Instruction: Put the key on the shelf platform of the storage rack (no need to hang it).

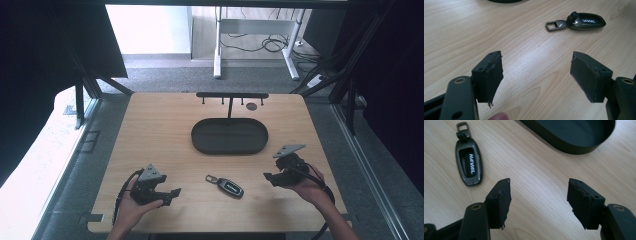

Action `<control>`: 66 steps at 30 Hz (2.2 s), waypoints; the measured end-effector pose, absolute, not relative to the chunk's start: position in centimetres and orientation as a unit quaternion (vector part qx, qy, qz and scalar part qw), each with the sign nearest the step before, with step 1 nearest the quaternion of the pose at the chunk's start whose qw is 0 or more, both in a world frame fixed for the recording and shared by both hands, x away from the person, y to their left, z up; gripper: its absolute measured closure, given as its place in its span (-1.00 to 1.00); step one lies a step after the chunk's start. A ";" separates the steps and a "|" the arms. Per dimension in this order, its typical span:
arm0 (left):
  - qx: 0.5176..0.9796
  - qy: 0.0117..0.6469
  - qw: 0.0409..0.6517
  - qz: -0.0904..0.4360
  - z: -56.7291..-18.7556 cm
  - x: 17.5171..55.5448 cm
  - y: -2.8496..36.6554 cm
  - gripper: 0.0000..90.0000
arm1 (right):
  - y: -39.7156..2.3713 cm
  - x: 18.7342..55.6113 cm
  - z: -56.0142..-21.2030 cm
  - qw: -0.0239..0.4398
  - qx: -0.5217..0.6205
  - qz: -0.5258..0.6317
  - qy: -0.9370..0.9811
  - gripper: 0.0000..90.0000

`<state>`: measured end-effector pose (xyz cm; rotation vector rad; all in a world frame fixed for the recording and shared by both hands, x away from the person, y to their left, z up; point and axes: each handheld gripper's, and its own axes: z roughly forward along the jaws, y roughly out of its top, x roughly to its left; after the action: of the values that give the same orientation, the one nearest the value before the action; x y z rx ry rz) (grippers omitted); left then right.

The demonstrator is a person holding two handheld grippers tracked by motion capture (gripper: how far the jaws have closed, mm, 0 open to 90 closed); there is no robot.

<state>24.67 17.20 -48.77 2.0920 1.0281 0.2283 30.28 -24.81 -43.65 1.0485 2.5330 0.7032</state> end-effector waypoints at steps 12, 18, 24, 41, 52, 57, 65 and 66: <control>0.825 0.400 0.389 0.089 -48.8 24.7 17.2 -0.41 | -22.6 30.4 -42.8 0.138 0.342 0.216 0.904 -0.16; 0.824 0.400 0.390 0.090 -48.7 24.6 17.2 -0.41 | -20.8 30.3 -43.2 0.129 0.321 0.202 0.916 -0.16; 0.825 0.399 0.390 0.091 -48.6 24.6 17.3 -0.41 | -19.8 30.2 -43.9 0.116 0.317 0.192 0.922 -0.16; 0.824 0.400 0.392 0.088 -48.6 24.6 17.3 -0.41 | -16.4 30.4 -45.3 0.092 0.283 0.169 0.940 -0.17; 0.822 0.402 0.393 0.089 -48.6 24.6 17.4 -0.41 | -14.4 30.7 -46.3 0.080 0.269 0.155 0.947 -0.20; 0.824 0.398 0.392 0.089 -48.6 24.6 17.3 -0.41 | -13.8 30.7 -46.8 0.077 0.261 0.149 0.951 -0.21; 0.822 0.401 0.394 0.089 -48.6 24.6 17.4 -0.41 | -12.9 31.0 -48.2 0.068 0.259 0.138 0.953 -0.24; 0.823 0.401 0.393 0.090 -48.6 24.6 17.4 -0.41 | -12.9 31.3 -48.5 0.065 0.258 0.139 0.954 -0.24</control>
<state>24.58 17.41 -48.58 2.0879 1.0179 0.2272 31.25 -12.86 -48.50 0.7794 2.8796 0.4183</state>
